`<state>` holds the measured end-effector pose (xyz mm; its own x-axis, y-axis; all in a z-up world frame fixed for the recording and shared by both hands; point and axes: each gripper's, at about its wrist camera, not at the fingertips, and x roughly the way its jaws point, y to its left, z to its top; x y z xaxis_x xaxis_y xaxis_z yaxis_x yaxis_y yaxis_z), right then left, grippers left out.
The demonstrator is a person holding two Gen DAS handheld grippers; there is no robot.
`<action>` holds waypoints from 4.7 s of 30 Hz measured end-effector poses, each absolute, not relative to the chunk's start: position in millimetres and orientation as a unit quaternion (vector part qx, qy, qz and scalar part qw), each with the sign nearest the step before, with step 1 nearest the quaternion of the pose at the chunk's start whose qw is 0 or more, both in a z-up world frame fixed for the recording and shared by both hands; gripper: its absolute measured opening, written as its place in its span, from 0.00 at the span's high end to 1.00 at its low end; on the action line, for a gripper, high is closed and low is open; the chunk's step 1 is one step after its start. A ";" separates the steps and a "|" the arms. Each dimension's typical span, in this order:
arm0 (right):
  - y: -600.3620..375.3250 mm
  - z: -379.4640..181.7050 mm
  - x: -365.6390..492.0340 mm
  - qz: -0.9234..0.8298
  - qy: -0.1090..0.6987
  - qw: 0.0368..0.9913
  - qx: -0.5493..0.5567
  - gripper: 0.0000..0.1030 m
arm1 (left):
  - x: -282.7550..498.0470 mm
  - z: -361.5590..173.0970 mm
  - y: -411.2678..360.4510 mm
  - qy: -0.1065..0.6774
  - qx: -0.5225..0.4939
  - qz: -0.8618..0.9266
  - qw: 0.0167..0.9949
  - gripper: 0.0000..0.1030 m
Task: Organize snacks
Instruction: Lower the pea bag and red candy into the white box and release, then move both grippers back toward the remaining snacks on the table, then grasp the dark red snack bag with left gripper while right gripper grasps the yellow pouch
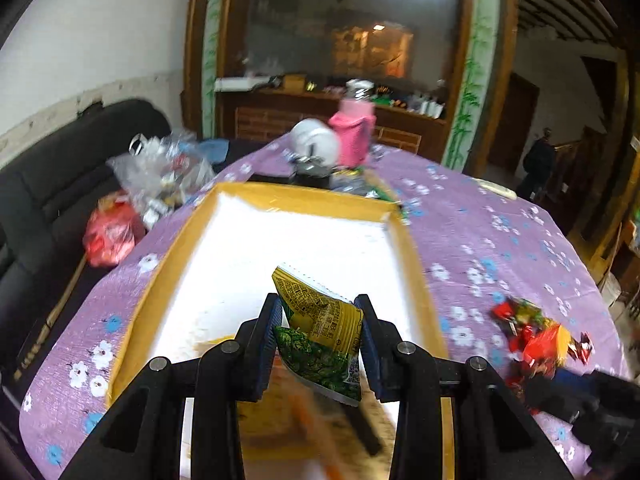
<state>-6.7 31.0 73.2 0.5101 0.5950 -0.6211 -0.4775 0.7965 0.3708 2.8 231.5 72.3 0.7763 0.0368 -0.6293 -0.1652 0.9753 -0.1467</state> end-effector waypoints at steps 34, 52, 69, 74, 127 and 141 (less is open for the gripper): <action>96.3 39.2 27.4 0.308 0.435 0.845 0.031 0.76 | 46.7 32.4 257.9 0.444 -0.155 0.015 0.882 0.54; -27.3 85.5 12.8 0.232 0.352 0.899 0.119 0.53 | 24.7 68.0 214.5 0.417 -0.108 -0.010 0.902 0.55; -162.1 39.5 41.8 0.154 0.410 0.867 0.239 0.53 | 11.9 61.7 62.2 0.440 -0.002 -0.179 0.880 0.44; -169.0 39.0 36.9 0.154 0.410 0.863 0.252 0.53 | 20.8 65.5 68.0 0.440 -0.004 -0.171 0.882 0.43; -167.6 23.9 39.7 0.138 0.434 0.851 0.262 0.53 | 54.2 53.9 212.8 0.448 -0.025 0.030 0.893 0.71; -174.7 25.5 38.8 0.132 0.429 0.851 0.274 0.53 | 39.4 88.2 119.7 0.416 0.022 -0.090 0.905 0.24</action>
